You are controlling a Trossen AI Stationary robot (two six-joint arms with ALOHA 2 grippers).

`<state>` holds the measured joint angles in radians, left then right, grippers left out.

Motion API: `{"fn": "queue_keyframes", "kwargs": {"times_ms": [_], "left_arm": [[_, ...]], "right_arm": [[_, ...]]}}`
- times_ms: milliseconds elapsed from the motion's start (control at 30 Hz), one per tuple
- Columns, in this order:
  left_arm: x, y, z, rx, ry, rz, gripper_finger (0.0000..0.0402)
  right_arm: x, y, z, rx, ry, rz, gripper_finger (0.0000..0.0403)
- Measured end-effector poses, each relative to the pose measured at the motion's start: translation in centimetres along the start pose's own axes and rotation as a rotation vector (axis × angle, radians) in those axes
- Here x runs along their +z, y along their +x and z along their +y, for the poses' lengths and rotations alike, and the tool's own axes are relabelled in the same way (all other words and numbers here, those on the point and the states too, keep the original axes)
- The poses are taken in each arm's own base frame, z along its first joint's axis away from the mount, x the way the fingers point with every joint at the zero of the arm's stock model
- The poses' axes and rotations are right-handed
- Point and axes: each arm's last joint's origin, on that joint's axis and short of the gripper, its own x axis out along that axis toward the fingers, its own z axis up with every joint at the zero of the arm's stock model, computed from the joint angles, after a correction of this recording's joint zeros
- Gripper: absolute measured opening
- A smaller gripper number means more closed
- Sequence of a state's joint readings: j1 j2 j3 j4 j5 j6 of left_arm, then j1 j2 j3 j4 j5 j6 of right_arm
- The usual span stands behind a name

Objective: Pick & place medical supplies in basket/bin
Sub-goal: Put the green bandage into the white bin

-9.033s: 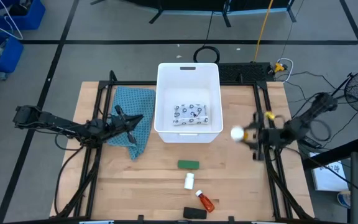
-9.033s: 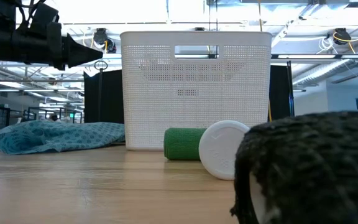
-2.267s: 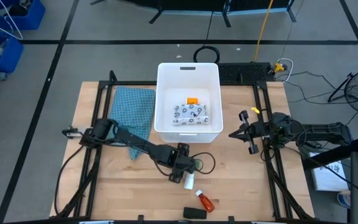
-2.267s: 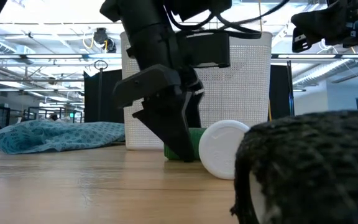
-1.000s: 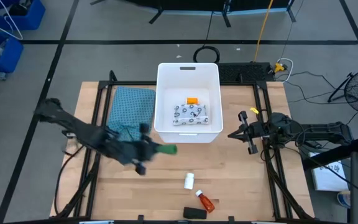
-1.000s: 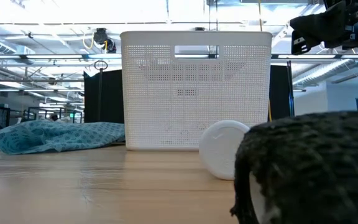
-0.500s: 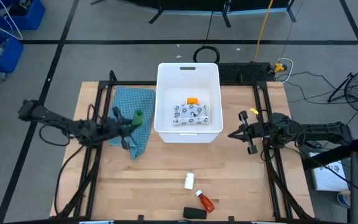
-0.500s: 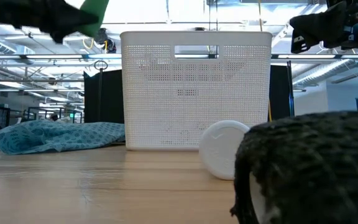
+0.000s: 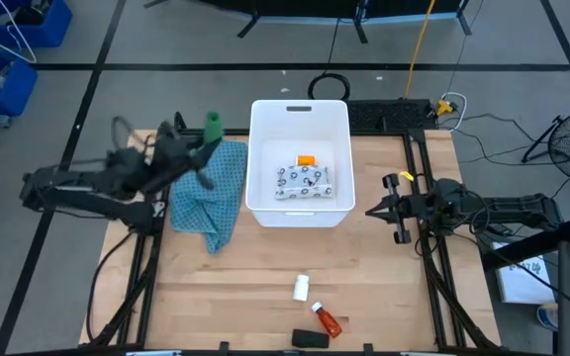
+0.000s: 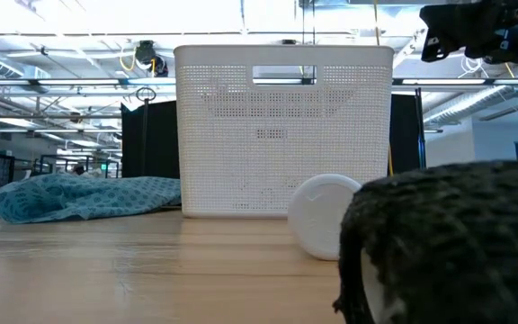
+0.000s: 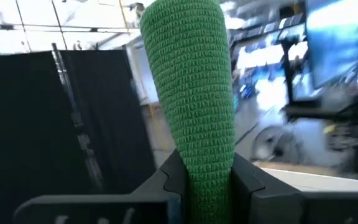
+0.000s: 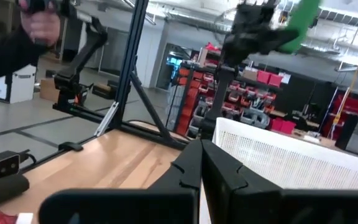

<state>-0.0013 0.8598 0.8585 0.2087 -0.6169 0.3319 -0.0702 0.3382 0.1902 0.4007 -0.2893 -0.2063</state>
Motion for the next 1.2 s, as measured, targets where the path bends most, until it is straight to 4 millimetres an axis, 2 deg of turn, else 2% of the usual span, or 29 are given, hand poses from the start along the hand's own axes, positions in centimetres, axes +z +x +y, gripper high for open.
{"fn": "queue_keyframes", "kwargs": {"times_ms": [100,200,267,367,500,633,767,933,1100,1200], "left_arm": [[1.9,5.1,-0.2,0.026,0.082,0.085,0.006],[1.7,11.4,-1.0,-0.045,0.144,0.234,0.0058],[0.2,15.4,-1.6,-0.136,0.195,0.368,0.0056],[-3.7,20.5,-2.7,-0.257,0.247,0.581,0.0057],[-8.8,24.5,-3.4,-0.338,0.294,0.821,0.0063],[-11.6,26.6,-2.8,-0.371,0.207,0.951,0.0058],[-14.3,27.3,-2.8,-0.4,0.15,1.037,0.0056],[-17.6,27.2,-2.6,-0.394,0.093,1.119,0.0063],[-21.4,26.1,-2.8,-0.372,0.061,1.178,0.0057],[-22.7,25.6,-2.6,-0.356,0.036,1.199,0.0059]], "right_arm": [[0.1,0.0,0.0,-0.001,-0.022,-0.008,0.0],[0.1,0.0,0.0,-0.001,-0.04,-0.009,0.0],[0.1,0.0,0.0,-0.002,-0.064,-0.01,0.0],[0.1,0.0,0.0,-0.002,-0.074,-0.011,0.0],[0.1,0.0,0.0,-0.003,-0.075,-0.014,0.0],[0.1,0.0,0.0,-0.003,-0.095,-0.014,0.0],[0.1,0.0,0.0,-0.004,-0.131,-0.014,0.0],[0.2,0.0,0.0,-0.006,-0.138,-0.021,0.0],[0.2,0.0,-0.1,-0.008,-0.133,-0.02,0.0],[0.2,0.0,-0.1,-0.009,-0.13,-0.02,0.0]]}}
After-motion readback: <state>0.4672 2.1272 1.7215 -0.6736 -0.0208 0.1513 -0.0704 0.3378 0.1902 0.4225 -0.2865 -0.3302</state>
